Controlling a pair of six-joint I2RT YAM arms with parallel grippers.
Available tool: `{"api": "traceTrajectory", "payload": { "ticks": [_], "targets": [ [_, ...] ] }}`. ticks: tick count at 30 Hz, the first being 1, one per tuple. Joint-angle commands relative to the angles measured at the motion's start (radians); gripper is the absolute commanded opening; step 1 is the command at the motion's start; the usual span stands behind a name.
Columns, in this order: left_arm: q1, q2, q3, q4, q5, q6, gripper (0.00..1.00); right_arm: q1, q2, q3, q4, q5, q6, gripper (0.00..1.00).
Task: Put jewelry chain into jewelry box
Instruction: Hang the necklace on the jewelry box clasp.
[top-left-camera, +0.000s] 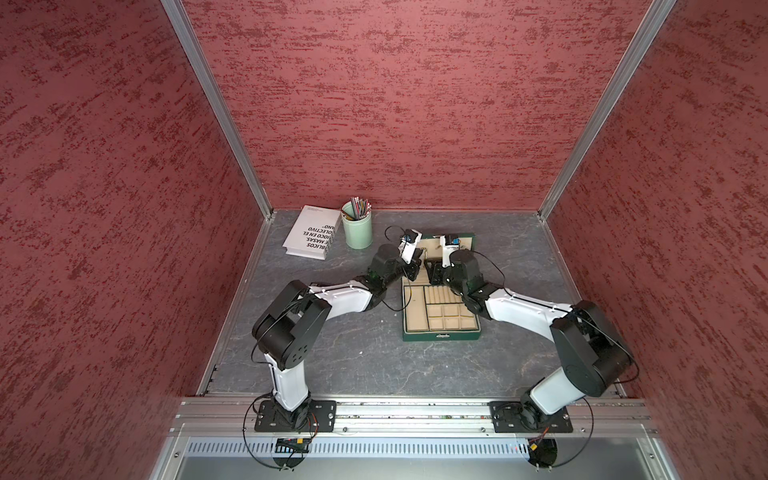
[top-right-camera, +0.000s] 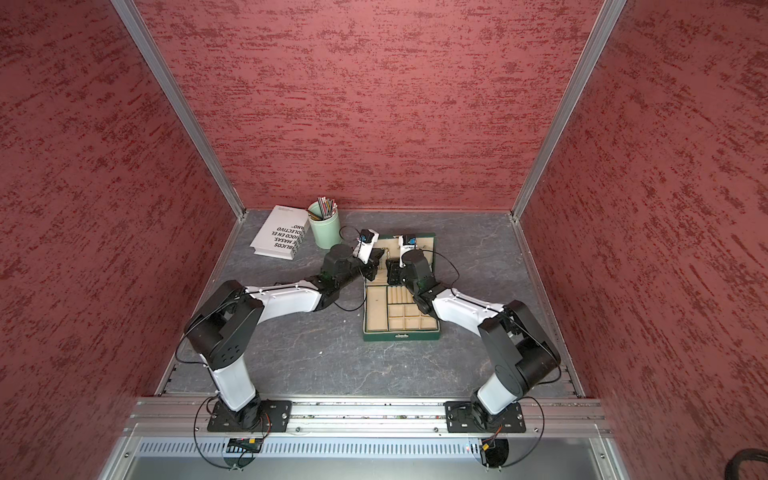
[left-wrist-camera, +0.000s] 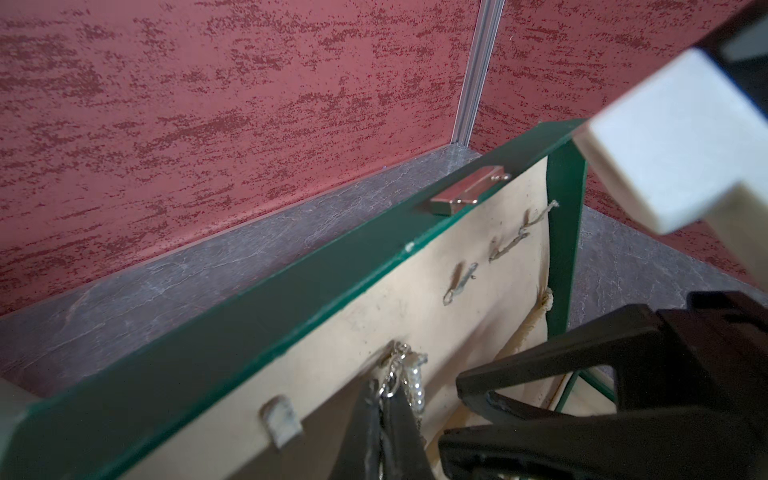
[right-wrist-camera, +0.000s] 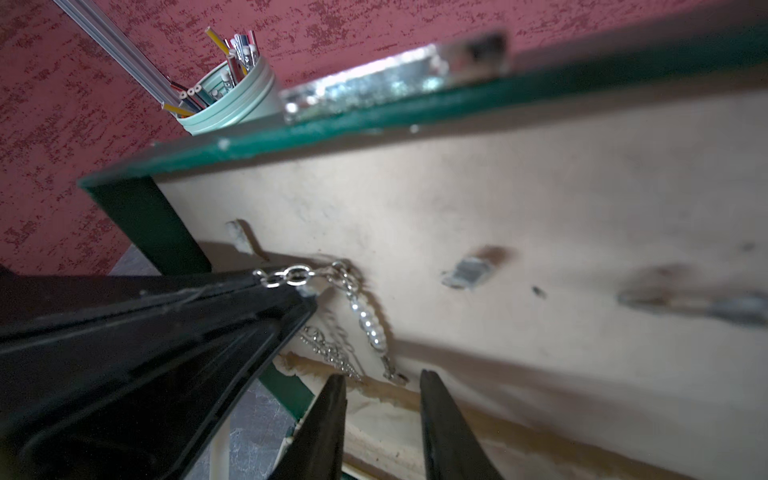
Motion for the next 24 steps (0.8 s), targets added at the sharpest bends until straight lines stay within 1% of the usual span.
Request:
{"api": "traceTrajectory", "payload": {
  "ticks": [1,11,18,21,24],
  "targets": [
    [0.004,-0.011,-0.010,0.021,-0.005,0.007,0.00,0.022,0.019,0.026,0.064,0.096,-0.025,0.32],
    [0.009,-0.016,-0.023,0.037,0.008,0.004,0.00,0.040,0.089,0.074,0.070,0.173,-0.012,0.26],
    [0.012,-0.024,-0.030,0.039,0.019,0.005,0.00,0.042,0.128,0.101,0.072,0.190,0.025,0.24],
    [0.013,-0.030,-0.033,0.037,0.022,0.006,0.00,0.043,0.135,0.109,0.071,0.196,0.033,0.20],
    [0.012,-0.032,-0.034,0.036,0.022,0.006,0.00,0.044,0.132,0.103,0.072,0.198,0.033,0.12]
  ]
}}
